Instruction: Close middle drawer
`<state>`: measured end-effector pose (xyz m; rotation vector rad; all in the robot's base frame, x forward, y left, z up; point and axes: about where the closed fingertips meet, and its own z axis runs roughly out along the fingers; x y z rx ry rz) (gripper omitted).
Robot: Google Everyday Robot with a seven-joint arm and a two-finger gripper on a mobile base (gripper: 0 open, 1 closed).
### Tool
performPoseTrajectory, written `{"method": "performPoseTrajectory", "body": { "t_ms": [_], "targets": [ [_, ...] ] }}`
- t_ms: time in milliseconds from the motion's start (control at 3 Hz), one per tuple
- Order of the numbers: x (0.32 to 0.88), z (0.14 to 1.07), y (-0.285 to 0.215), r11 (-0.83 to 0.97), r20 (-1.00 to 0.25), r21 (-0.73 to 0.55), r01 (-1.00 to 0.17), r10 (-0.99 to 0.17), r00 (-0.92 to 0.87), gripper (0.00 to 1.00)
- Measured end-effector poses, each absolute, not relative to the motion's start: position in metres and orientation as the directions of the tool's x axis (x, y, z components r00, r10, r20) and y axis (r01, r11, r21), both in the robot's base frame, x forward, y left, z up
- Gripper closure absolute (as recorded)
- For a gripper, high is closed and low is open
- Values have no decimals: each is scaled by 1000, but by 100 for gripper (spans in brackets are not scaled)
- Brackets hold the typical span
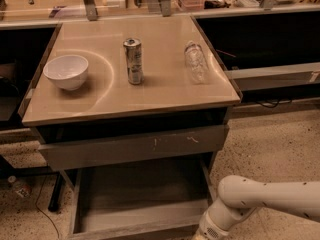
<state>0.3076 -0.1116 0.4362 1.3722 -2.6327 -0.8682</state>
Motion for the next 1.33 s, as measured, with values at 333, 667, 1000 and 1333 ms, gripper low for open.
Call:
{"method": "performPoseTrajectory", "body": {
  "t_ms": [333,667,1000,1333],
  "targets": [
    [342,438,-111,440,-257,454,-775,-767,-587,88],
    [364,436,-110,439,-278,417,-796,-772,-571,100],
    [369,430,-111,445,-276,408,-797,-772,-573,100],
    [369,430,-111,445,-276,408,-797,-772,-573,82]
  ]
}}
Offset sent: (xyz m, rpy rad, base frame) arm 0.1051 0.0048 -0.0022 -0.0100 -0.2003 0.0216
